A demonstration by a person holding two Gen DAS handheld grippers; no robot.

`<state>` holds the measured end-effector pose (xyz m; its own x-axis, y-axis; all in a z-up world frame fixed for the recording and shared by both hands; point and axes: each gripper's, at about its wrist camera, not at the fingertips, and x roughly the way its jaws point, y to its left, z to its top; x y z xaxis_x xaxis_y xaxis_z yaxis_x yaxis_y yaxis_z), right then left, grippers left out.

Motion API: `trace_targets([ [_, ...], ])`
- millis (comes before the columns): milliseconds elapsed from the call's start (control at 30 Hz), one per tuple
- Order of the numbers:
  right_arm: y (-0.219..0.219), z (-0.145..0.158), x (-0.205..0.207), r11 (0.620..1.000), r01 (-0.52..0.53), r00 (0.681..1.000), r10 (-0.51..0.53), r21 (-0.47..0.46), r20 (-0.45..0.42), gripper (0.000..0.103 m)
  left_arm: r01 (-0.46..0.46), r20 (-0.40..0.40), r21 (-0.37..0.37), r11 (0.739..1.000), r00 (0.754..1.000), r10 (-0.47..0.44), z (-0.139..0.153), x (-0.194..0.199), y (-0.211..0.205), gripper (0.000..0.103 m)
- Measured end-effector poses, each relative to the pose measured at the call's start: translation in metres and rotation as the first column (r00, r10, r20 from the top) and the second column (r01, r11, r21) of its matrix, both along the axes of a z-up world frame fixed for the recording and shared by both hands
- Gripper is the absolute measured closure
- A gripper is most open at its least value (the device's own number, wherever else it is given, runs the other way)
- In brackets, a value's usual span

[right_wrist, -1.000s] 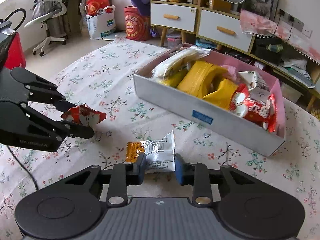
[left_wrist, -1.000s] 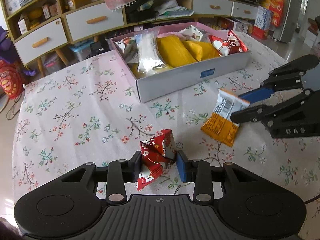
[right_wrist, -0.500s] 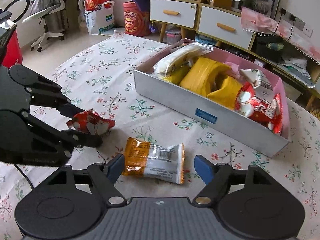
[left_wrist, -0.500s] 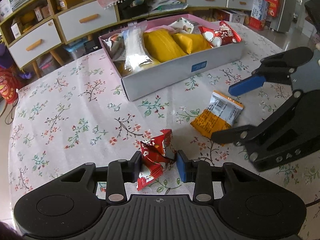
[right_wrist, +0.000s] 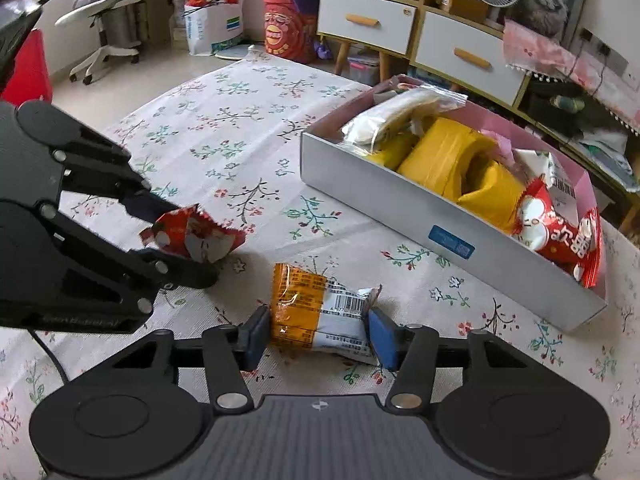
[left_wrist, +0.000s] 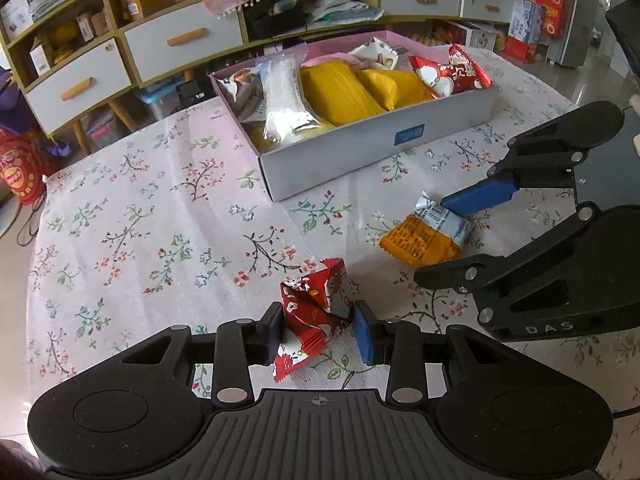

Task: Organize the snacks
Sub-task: 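Grasp the orange-and-white wafer packet with the right tool while the left tool holds the wrapper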

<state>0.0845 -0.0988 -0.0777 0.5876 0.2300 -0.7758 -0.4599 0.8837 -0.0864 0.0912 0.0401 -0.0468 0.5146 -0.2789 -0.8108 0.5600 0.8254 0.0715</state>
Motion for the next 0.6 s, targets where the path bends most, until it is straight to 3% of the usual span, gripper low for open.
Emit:
trace_targets([
  [267, -0.010, 0.011, -0.001, 1.000, 0.016, 1.000, -0.016, 0.013, 0.018, 0.080, -0.007, 0.013, 0.001, 1.000, 1.000, 0.007, 0.005, 0.000, -0.009, 0.069],
  [333, -0.012, 0.013, -0.002, 1.000, 0.015, 1.000, -0.015, 0.017, 0.023, 0.092, -0.006, 0.016, 0.000, 1.000, 1.000, 0.006, 0.006, 0.000, -0.013, 0.069],
  [433, -0.015, 0.020, -0.003, 1.000, 0.012, 0.999, -0.013, 0.023, 0.043, 0.101, -0.003, 0.018, -0.001, 1.000, 1.000, 0.003, 0.008, 0.000, -0.019, 0.069],
  [600, -0.023, 0.025, -0.006, 0.999, 0.017, 0.998, -0.019, 0.044, 0.054, 0.103, 0.008, 0.019, 0.012, 1.000, 1.000, -0.008, 0.005, -0.002, -0.030, 0.069],
])
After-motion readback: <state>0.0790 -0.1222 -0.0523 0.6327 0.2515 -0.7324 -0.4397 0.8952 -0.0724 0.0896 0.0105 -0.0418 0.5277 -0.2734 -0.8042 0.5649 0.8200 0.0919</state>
